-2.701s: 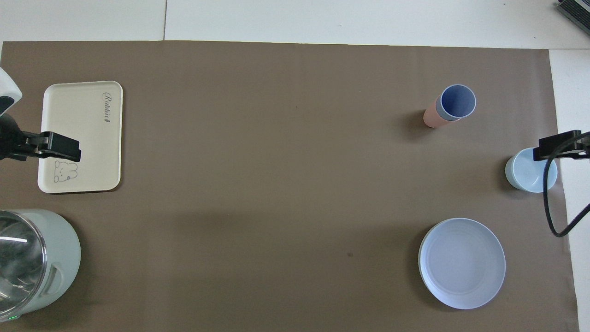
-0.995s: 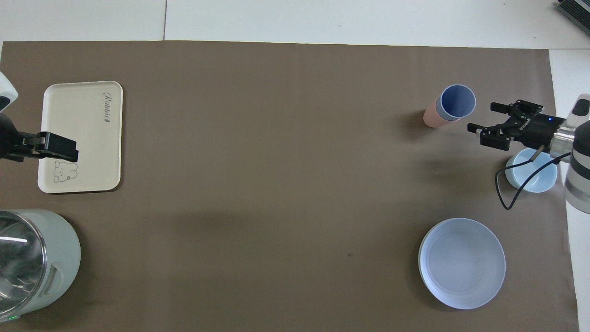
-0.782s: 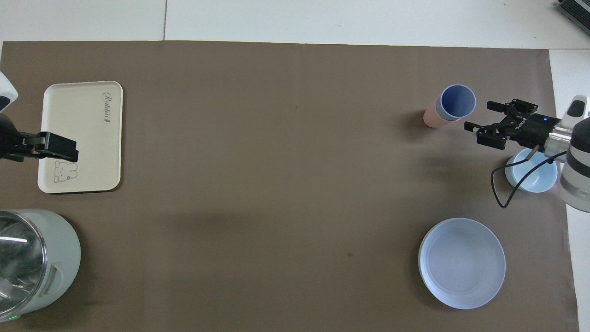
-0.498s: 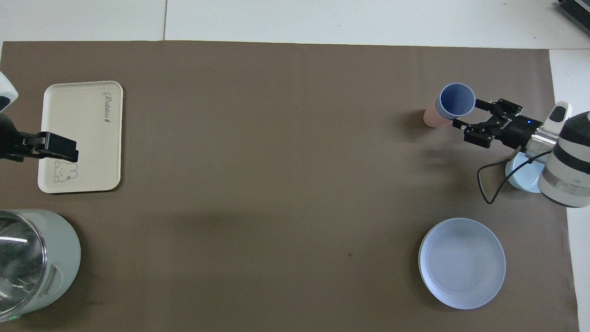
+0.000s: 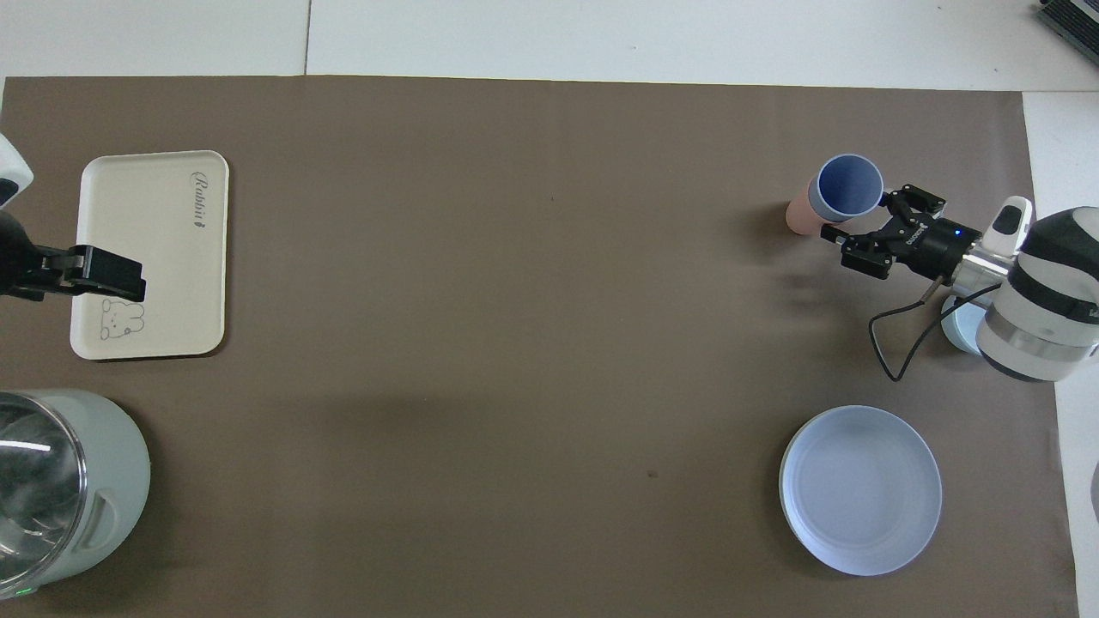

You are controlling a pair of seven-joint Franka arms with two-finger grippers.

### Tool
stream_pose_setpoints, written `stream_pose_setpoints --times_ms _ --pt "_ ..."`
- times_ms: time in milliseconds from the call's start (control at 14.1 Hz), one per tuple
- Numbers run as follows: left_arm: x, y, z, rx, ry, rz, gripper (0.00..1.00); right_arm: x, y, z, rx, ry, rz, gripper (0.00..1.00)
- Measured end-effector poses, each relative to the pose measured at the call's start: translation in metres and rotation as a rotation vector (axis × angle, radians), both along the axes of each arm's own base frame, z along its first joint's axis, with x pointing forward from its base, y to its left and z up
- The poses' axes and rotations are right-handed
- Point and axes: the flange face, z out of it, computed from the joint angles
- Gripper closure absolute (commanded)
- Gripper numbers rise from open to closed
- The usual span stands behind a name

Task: Place cup on tray
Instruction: 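Reach the open right gripper around the blue cup, then close the right gripper on the blue cup and lift it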

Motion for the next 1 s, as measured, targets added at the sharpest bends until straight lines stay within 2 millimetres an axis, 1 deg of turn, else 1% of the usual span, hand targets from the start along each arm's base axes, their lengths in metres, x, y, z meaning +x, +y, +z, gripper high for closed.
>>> stream_pose_setpoints --times_ms 213,355,427,498,640,782,853,995 --pt "0.0 0.0 0.0 0.0 0.0 0.0 0.0 0.002 0.013 -0.002 0.012 -0.015 0.007 0.0" --pt "0.0 0.0 0.0 0.0 0.0 0.0 0.0 0.003 0.018 -0.01 0.023 -0.047 -0.002 0.0" --pt "0.0 0.0 0.0 0.0 0.0 0.0 0.0 0.003 0.019 -0.015 0.023 -0.059 -0.005 0.38" --pt "0.0 0.0 0.0 0.0 0.0 0.0 0.0 0.003 0.018 -0.02 0.022 -0.065 -0.007 0.99" --pt "0.0 0.0 0.0 0.0 0.0 0.0 0.0 0.004 0.018 -0.021 0.024 -0.073 -0.011 1.0" --pt "0.0 0.0 0.0 0.0 0.0 0.0 0.0 0.006 0.023 -0.02 0.026 -0.076 -0.009 1.0" --pt "0.0 0.0 0.0 0.0 0.0 0.0 0.0 0.009 0.028 -0.015 0.016 -0.079 -0.011 1.0" --pt "0.0 0.0 0.0 0.0 0.0 0.0 0.0 0.016 0.041 0.005 -0.01 -0.065 -0.028 1.0"
